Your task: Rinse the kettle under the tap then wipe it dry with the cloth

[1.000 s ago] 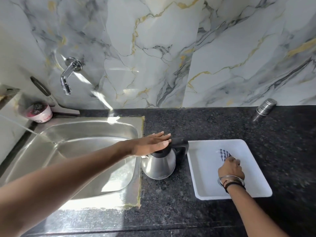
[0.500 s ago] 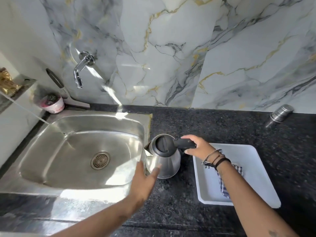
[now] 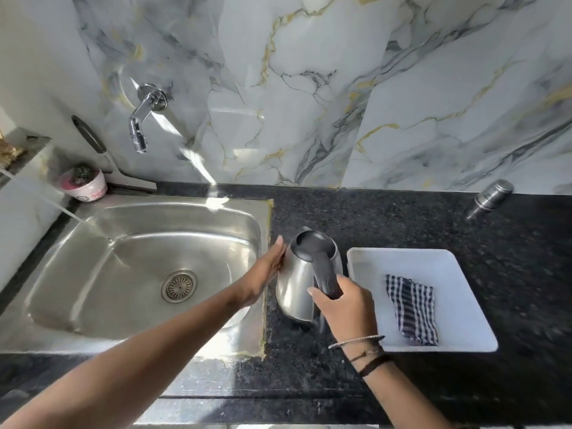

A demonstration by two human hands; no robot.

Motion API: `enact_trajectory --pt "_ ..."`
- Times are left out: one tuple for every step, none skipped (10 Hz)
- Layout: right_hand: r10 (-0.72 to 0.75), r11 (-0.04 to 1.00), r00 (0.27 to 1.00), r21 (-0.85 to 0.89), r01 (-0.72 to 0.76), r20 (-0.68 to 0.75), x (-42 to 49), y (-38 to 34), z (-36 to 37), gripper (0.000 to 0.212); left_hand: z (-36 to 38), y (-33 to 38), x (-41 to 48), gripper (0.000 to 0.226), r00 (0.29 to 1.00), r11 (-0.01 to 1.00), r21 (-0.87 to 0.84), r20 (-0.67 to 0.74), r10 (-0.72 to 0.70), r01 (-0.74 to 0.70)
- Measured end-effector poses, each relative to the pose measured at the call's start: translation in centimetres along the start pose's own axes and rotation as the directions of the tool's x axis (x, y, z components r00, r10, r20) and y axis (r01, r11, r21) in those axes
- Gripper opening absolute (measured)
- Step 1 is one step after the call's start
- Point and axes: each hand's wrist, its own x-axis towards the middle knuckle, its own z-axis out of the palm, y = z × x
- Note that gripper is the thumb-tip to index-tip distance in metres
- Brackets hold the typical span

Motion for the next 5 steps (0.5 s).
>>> enact_trajectory --pt "0.052 0.998 0.994 0.023 -0.05 -0.099 -2.0 -0.6 1.7 0.042 -0.4 0.4 0.9 0.09 0.997 0.998 0.063 0.072 -0.031 0.027" --pt "0.07 0.997 0.988 0.016 -0.069 -0.135 -3.2 0.0 2.8 0.036 -0.5 -0.5 1.2 0.059 0.989 0.998 0.067 0.147 -0.013 0.004" --pt "0.077 0.996 0.988 -0.027 -0.082 -0.136 -4.3 0.8 3.1 0.033 -0.6 -1.9 1.0 0.033 0.982 0.998 0.061 0.188 0.019 -0.031" --pt "0.115 0.986 0.992 -0.116 -0.121 -0.058 -4.8 0.2 3.2 0.038 -0.8 -2.3 0.7 0.029 0.981 0.994 0.088 0.188 0.042 -0.059" --pt "0.144 0.882 0.988 -0.46 -0.103 0.053 -4.7 -1.5 2.0 0.064 -0.5 -1.2 -0.4 0.059 0.994 0.964 0.251 0.078 0.073 -0.091"
